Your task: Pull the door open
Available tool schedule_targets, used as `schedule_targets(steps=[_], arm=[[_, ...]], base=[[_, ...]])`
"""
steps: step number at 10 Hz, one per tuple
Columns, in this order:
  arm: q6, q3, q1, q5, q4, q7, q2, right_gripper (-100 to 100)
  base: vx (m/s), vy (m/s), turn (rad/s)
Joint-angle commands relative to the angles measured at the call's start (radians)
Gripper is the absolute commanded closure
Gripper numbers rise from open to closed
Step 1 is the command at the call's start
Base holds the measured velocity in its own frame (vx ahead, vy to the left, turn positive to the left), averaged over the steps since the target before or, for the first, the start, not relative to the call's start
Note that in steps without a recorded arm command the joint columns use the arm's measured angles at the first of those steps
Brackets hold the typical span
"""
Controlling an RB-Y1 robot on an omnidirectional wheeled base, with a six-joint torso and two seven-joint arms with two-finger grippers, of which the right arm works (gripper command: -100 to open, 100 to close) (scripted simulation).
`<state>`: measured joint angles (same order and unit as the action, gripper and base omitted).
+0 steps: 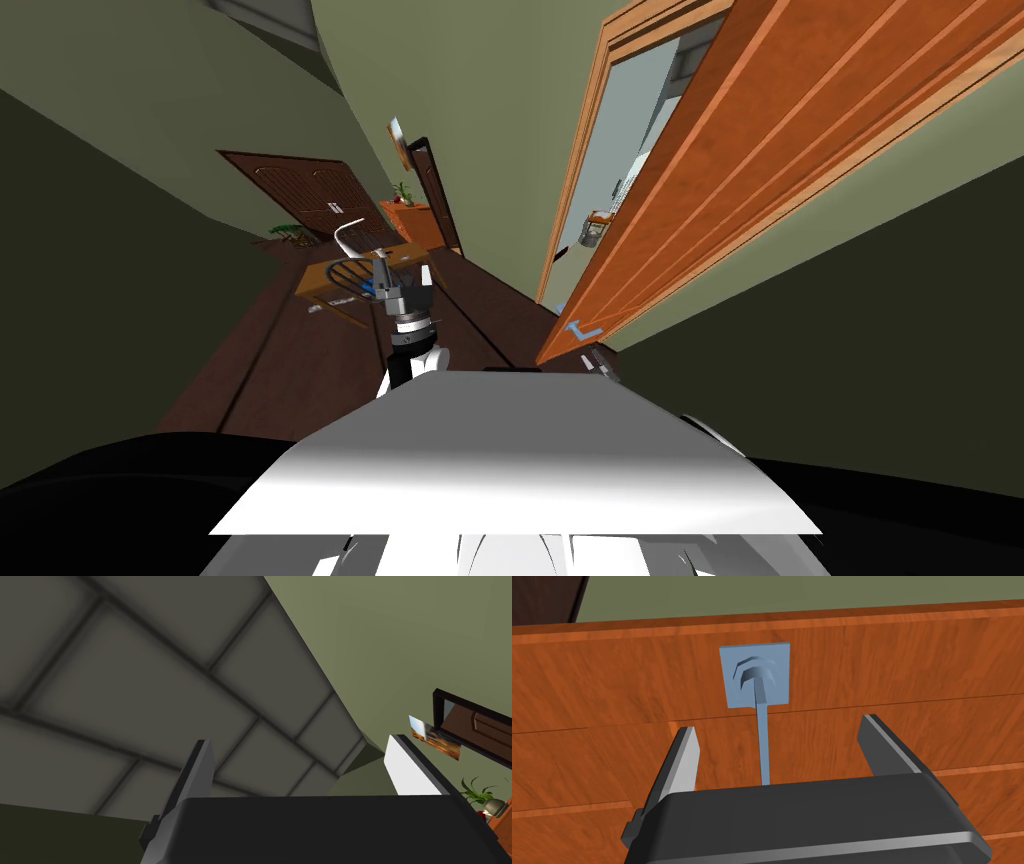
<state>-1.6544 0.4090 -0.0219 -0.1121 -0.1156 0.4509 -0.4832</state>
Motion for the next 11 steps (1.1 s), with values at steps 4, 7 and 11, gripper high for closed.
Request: schedule_targets(steps=[4,7,11], arm=[[0.058,-0.028,0.01,-0.018,-0.004,0.008,-0.005,-100],[0.065,-0.04,0.019,-0.025,0.06,0.012,-0.005,-100],[0.079,-0.04,0.019,-0.025,-0.005,0.012,-0.005,-100]], base=[[-0.007,0.018,0.119],[0.003,0.001,0.09],[0.001,0.0,-0.004]])
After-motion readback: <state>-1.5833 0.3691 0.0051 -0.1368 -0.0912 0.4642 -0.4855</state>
